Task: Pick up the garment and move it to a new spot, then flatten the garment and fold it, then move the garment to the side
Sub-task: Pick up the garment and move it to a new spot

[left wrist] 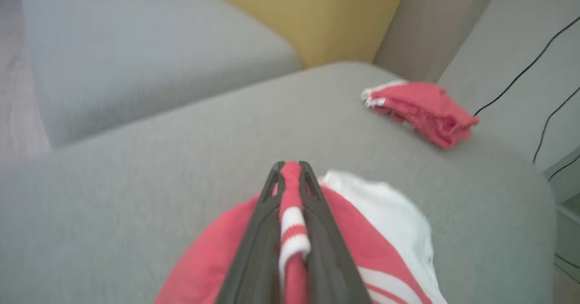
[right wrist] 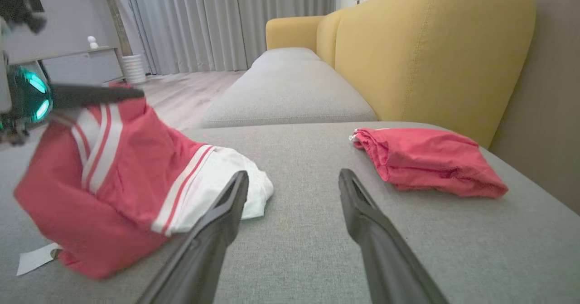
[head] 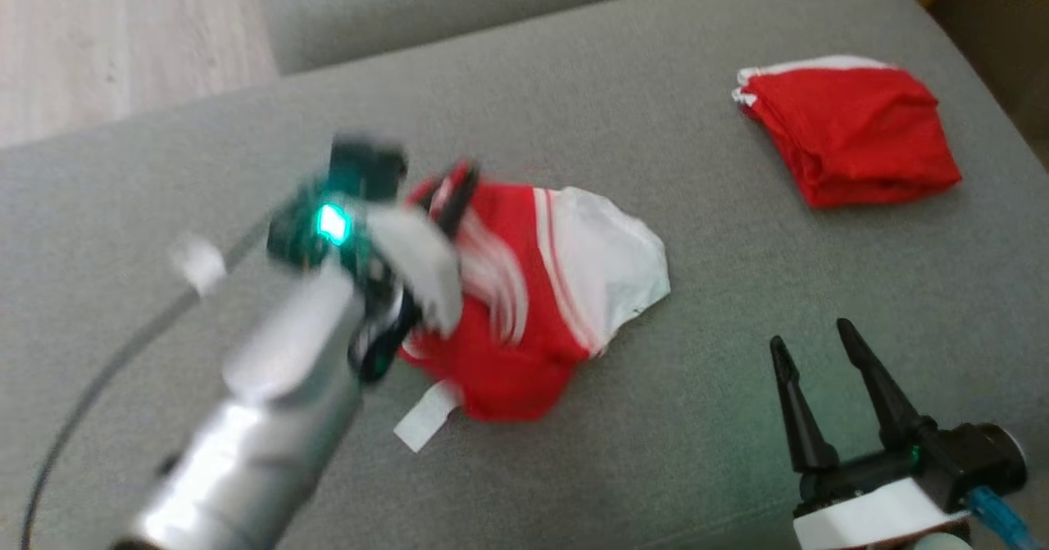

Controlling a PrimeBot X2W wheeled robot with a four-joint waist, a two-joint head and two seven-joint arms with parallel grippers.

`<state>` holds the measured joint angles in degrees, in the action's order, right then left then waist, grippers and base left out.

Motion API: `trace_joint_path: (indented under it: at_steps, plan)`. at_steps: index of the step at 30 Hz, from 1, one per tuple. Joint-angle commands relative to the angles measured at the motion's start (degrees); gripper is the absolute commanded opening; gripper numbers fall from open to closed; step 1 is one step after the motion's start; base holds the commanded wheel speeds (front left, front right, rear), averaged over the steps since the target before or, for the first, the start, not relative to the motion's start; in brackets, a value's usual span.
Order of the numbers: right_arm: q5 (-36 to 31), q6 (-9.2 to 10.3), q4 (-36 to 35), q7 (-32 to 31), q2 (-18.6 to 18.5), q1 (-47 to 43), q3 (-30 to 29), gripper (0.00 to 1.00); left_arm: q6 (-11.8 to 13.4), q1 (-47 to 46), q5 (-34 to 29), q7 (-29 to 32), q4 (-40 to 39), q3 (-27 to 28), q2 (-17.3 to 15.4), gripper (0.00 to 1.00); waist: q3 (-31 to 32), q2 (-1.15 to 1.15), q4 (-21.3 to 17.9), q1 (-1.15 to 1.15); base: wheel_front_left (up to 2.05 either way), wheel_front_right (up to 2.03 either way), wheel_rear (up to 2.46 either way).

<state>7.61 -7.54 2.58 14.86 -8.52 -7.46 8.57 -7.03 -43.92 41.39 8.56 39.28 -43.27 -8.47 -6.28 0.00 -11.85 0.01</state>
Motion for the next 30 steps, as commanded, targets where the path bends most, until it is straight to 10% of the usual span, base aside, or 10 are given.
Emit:
trace_joint_path:
  at_steps: [1, 2, 3, 5, 17, 24, 30]
  plan:
    - [-0.4, 0.05, -1.9, 0.1, -0.1, 2.6, 1.2, 1.00, 0.4, -0.8, 0.0, -1.6, -0.2, 1.0, -1.1, 0.00, -2.0, 0.00, -0.8, -0.01, 0.00, 0.00, 0.00]
    - [-0.5, 0.05, -1.9, 0.1, 0.0, 2.8, 1.2, 1.00, 0.6, 0.4, -0.5, -2.9, 0.6, 0.5, -0.9, 0.00, -2.4, 0.00, -0.7, -0.01, 0.00, 0.00, 0.00]
    - [-0.6, 0.05, -1.9, 0.1, 0.2, 2.9, 1.1, 1.00, 0.8, 1.5, -0.8, -4.3, 1.3, 0.3, -0.7, 0.23, -2.8, 0.00, -0.6, -0.01, 0.00, 0.00, 0.00]
    - [-0.7, 0.05, -1.9, 0.1, 0.6, 3.1, 0.7, 1.00, 1.2, 3.6, -0.3, -7.3, 2.5, 0.6, 0.6, 1.00, -3.3, 0.00, 0.2, -0.01, 0.00, 0.00, 0.00]
    - [-0.2, 0.05, -0.3, 0.1, 0.5, 2.5, 0.2, 1.00, 7.9, 9.0, -5.3, -23.4, 0.6, 4.3, 1.1, 1.00, 3.5, 0.00, 8.0, -0.01, 0.00, 0.00, 0.00]
    - [1.6, 0.05, 0.1, 0.1, 1.7, 0.5, -1.8, 1.00, 13.6, 22.5, -12.4, -23.5, -16.8, 15.8, -2.2, 1.00, 9.5, 0.00, 12.7, -0.01, 0.00, 0.00, 0.00]
    - [1.9, 0.05, 0.5, 0.1, 2.9, -2.3, -3.3, 1.00, 13.3, 36.4, -18.5, -23.6, -28.4, 22.2, -1.8, 1.00, 12.9, 0.00, 15.7, -0.01, 0.00, 0.00, 0.00]
